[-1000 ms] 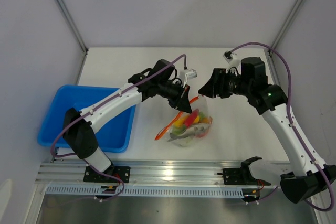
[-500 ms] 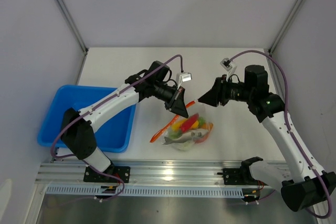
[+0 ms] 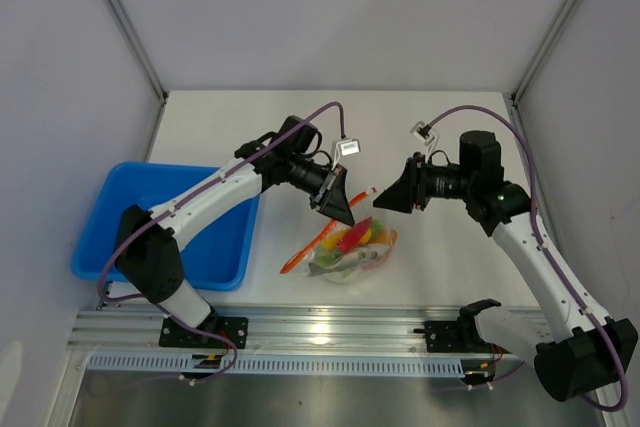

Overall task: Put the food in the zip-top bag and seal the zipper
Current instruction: Adjust the zipper food storage bag at the center of the board.

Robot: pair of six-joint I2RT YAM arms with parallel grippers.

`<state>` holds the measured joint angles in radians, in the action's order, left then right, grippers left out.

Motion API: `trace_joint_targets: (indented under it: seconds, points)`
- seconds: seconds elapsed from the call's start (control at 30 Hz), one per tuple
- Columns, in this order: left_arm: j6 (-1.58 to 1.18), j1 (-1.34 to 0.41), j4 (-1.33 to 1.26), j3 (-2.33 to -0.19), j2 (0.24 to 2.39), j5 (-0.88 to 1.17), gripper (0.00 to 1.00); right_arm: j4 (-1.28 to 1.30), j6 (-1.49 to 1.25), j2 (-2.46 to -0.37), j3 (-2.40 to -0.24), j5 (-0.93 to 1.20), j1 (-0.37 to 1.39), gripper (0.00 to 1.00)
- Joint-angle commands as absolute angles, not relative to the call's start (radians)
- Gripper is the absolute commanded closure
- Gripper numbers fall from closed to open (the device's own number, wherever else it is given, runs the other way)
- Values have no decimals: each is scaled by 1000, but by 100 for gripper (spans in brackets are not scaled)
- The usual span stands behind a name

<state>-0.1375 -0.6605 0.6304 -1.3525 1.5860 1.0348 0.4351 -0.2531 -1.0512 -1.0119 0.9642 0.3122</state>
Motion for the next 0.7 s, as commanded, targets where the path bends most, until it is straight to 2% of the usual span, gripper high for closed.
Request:
trace_joint_targets:
  seconds: [0.0, 0.2, 0.4, 0.47, 0.6, 0.67]
  points:
    - [-84, -653, 640, -1408, 1583, 1129, 99, 368, -239, -1065, -1028, 953, 308, 52]
    - [-77, -650, 653, -1408, 1586, 1140, 99, 416, -183, -1100, -1065, 905, 307, 39]
    - [-74, -647, 653, -1401, 1595, 1149, 99, 476, -101, -1152, -1080, 910, 307, 38]
    - [-74, -646, 653, -1402, 1603, 1150, 99, 476, -100, -1169, -1078, 963, 307, 40]
    - [-77, -643, 657, -1416, 1617, 1157, 100, 425, -133, -1203, -1055, 1058, 313, 52]
    - [-77, -641, 657, -1420, 1621, 1157, 99, 379, -159, -1197, -1032, 1087, 316, 53]
